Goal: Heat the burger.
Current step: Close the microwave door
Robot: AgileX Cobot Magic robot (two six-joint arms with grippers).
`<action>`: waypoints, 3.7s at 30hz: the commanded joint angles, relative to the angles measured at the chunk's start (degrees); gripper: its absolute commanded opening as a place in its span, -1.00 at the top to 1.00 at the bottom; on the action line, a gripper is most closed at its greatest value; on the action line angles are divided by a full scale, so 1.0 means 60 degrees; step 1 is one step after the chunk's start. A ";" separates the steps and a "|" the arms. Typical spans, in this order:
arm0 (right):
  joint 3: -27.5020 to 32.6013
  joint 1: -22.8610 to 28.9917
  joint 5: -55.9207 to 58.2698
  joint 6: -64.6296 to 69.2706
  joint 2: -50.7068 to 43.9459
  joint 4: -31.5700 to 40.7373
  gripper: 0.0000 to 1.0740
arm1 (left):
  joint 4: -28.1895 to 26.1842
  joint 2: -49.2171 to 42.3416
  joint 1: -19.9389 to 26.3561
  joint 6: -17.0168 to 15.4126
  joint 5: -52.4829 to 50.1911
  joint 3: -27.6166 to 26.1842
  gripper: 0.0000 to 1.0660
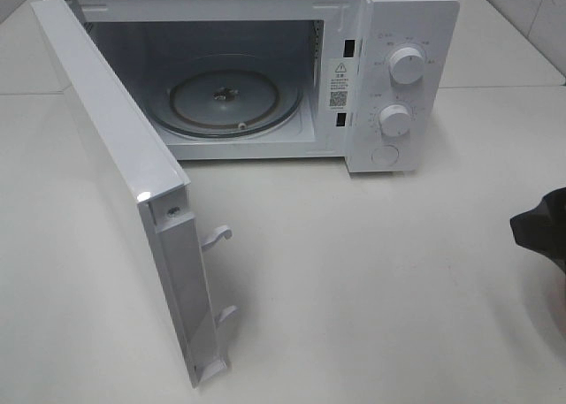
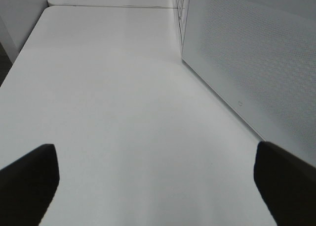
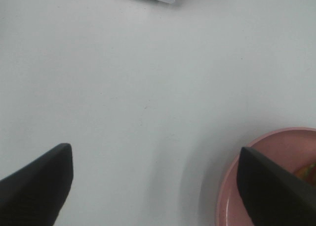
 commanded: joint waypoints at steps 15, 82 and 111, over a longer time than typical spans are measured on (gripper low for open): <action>-0.0764 -0.0038 0.2397 -0.2149 -0.2387 0.2578 -0.50 | -0.0076 -0.0115 0.0029 -0.0038 -0.0115 0.0019 -0.88; 0.0067 -0.2292 0.3944 -0.1833 -0.8499 0.2110 -0.42 | -0.0076 -0.0115 0.0029 -0.0038 -0.0115 0.0019 -0.88; 0.0067 -0.2292 0.3944 -0.1833 -0.8499 0.2110 -0.41 | -0.1318 0.0000 0.0029 0.0201 -0.0516 -0.0124 -0.86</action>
